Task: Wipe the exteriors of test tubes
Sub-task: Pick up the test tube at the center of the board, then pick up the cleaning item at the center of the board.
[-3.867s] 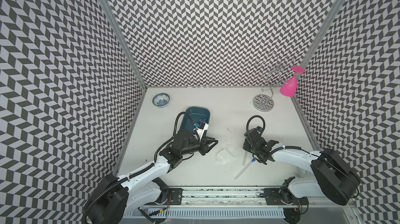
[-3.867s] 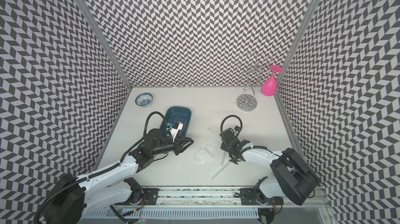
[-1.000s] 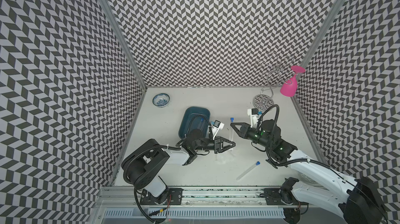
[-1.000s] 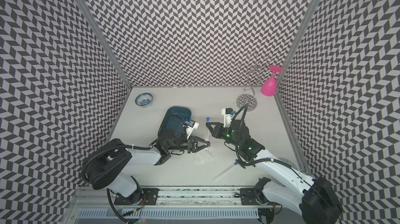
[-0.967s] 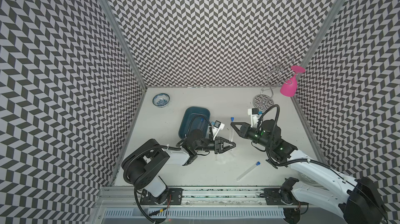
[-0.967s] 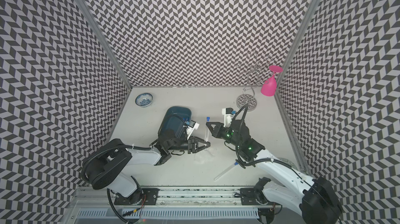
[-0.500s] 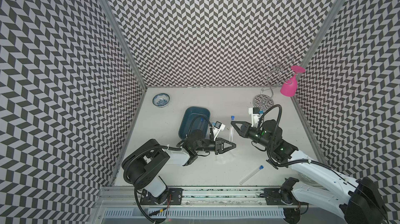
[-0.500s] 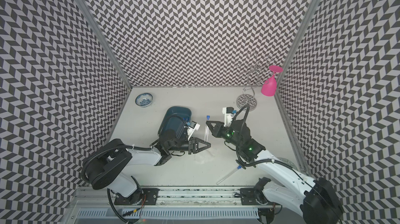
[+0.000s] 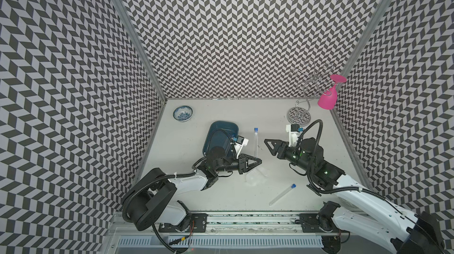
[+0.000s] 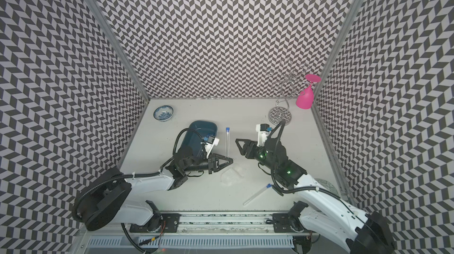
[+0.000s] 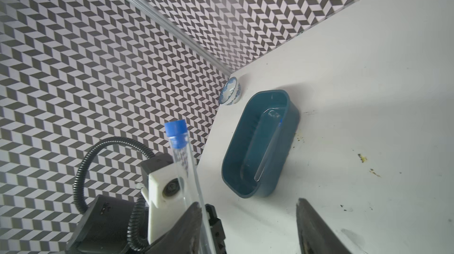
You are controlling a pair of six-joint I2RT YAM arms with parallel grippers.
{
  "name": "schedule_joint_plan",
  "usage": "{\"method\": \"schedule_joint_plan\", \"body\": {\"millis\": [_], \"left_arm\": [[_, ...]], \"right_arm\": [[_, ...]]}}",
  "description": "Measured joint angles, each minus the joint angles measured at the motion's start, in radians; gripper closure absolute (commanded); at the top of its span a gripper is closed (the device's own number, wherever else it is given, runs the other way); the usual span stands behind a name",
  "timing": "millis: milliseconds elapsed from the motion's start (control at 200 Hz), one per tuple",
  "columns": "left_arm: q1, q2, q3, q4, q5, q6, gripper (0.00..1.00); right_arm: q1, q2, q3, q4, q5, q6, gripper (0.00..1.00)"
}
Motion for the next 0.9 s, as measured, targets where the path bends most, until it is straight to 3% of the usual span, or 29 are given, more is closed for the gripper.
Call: {"method": "schedule_joint_plan", "body": {"millis": [255,496,801,901], "left_arm": [[0.070,-0.220,-0.017,-0.277,-0.069,0.137,0.90],[0.096,-0.305,-0.042,-0.401,-0.106,0.190,0.90],[0.100,-0.345,-0.075,-0.454,-0.125,0.196,0.90],[0.102,-0.348,-0.076,-0.457,-0.126,0.198,0.90]], "right_arm": [[0.000,0.003,-0.110,-0.140,0.038,-0.054,0.59],[0.012,0.257,-0.145,-0.158,-0.016,-0.114,0.60],[0.092,0.499,-0.045,-0.152,0.010,-0.163,0.59],[0.105,0.525,-0.032,-0.139,0.024,-0.172,0.73]]}}
